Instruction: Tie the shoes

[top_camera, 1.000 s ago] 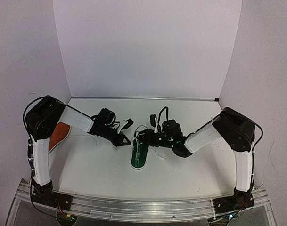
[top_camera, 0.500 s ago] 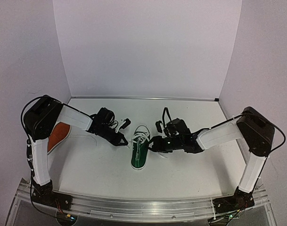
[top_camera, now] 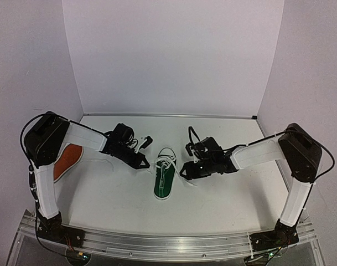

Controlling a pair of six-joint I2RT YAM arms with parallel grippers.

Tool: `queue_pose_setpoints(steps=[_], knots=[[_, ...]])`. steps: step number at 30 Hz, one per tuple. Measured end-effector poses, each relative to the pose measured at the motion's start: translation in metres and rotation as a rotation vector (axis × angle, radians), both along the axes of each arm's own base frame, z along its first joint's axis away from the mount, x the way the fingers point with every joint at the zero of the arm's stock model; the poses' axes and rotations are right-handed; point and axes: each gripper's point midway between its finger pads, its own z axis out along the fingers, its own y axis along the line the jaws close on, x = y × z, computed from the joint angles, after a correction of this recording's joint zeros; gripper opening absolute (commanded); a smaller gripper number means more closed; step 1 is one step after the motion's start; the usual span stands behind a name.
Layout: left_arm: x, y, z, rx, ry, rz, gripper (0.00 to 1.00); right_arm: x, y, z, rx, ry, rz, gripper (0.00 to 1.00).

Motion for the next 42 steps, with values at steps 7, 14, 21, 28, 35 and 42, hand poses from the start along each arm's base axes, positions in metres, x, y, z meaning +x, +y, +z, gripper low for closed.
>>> queue_pose_setpoints(steps=[7,14,21,28,35,42], knots=[[0.004,0.002,0.011,-0.004,0.004,0.048,0.00,0.004,0.009,-0.019,-0.030,0.013,0.047,0.32],[0.015,0.012,0.013,0.025,0.025,0.176,0.00,0.001,-0.003,-0.025,-0.042,0.016,-0.005,0.00],[0.045,0.067,0.052,0.054,-0.003,0.493,0.00,-0.024,-0.080,0.006,-0.056,-0.004,-0.253,0.00],[0.062,0.153,0.102,-0.048,-0.029,0.797,0.00,-0.015,-0.143,0.077,0.140,-0.125,-0.546,0.00],[0.040,0.179,0.069,0.016,0.078,0.874,0.00,-0.038,-0.159,0.045,0.128,-0.014,-0.618,0.00],[0.013,0.186,0.034,0.082,0.144,0.846,0.00,-0.051,-0.163,0.028,0.149,0.052,-0.650,0.00]])
